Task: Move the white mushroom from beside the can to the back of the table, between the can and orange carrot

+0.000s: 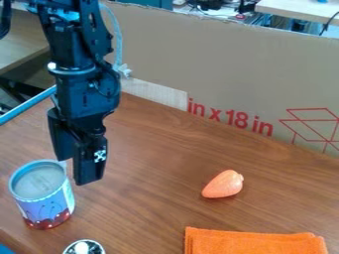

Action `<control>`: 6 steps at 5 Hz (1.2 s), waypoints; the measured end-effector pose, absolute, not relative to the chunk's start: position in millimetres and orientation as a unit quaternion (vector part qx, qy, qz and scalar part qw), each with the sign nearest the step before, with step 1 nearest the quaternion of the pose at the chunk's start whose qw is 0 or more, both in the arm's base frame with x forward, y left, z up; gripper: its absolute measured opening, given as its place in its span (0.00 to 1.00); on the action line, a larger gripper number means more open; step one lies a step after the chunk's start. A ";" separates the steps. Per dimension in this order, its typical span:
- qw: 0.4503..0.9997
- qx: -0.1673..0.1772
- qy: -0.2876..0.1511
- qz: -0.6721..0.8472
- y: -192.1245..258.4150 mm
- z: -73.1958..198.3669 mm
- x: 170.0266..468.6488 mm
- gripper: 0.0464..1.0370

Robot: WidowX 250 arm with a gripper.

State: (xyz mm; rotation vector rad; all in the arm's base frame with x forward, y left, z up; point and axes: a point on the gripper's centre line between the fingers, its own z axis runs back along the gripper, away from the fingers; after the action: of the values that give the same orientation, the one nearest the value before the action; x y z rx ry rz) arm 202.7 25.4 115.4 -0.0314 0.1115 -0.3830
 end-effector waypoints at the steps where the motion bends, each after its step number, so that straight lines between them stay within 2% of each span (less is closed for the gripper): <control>1: 0.980 -0.019 0.065 -0.189 25.0 111.2 199.7 0.96; 2: 0.974 -0.019 0.067 -0.217 9.9 108.1 178.8 0.96; 3: 0.969 -0.022 0.051 -0.239 -3.3 111.6 167.1 0.96; 4: 0.967 -0.024 0.076 -0.242 -8.1 97.3 162.6 0.96; 5: 0.964 -0.006 0.122 -0.236 -8.3 75.0 156.3 0.96; 6: 0.962 0.013 0.149 -0.229 -6.1 62.1 152.5 0.96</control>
State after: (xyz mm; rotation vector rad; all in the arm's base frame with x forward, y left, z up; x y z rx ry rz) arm 152.5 -6.1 62.1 0.0264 0.3019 -0.4637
